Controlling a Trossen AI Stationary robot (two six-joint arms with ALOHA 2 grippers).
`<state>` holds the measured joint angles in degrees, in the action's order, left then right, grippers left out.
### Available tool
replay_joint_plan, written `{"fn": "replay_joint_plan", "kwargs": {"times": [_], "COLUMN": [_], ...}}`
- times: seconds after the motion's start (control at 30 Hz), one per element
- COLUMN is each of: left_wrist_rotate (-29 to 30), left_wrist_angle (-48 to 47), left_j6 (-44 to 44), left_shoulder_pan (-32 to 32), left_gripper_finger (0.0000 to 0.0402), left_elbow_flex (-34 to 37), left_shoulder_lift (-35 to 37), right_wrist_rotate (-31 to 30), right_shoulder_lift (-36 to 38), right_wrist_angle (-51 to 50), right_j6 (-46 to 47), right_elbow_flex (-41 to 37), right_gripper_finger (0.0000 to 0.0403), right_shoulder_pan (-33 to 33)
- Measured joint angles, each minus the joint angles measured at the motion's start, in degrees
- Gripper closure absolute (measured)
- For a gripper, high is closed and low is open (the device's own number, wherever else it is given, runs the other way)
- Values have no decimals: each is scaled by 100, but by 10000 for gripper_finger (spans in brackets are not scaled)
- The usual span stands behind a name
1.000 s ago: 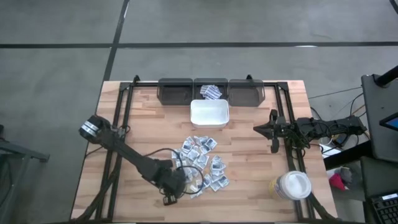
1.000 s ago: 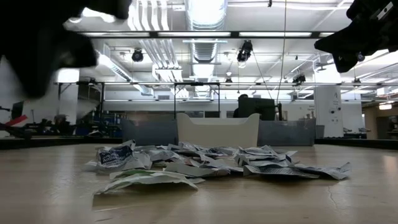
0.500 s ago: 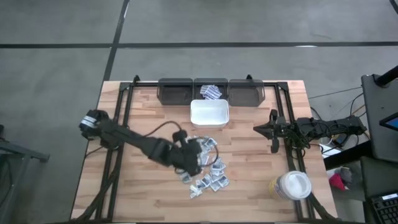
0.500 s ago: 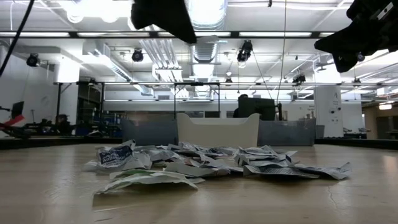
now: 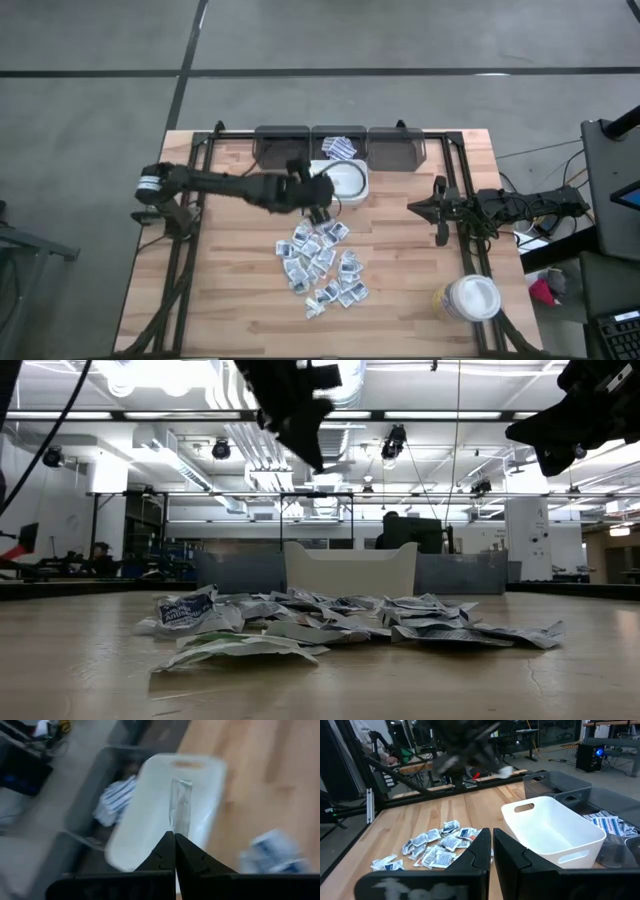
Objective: Pick & Place First Aid Supplies
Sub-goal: Put the green bandage into the left black bin
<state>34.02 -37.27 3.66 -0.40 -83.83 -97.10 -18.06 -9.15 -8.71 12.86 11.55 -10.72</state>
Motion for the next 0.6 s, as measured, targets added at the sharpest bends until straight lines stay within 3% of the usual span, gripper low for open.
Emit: {"fn": "replay_joint_plan", "kwargs": {"times": [0.33, 0.6], "left_wrist_rotate": [-73, -1835], "left_wrist_angle": [-1386, -1149], "left_j6": [-1601, -2863], "left_shoulder_pan": [1978, 3582], "left_gripper_finger": [402, 401], "left_elbow_flex": [85, 512], "left_shoulder_lift": [2, 0], "right_wrist_rotate": [-11, -11], "right_shoulder_lift": [0, 0], "right_wrist_angle": [-2, -2], "right_j6": [0, 0], "right_elbow_flex": [0, 0], "right_gripper_finger": [385, 385], "right_shoulder_pan": [0, 0]}}
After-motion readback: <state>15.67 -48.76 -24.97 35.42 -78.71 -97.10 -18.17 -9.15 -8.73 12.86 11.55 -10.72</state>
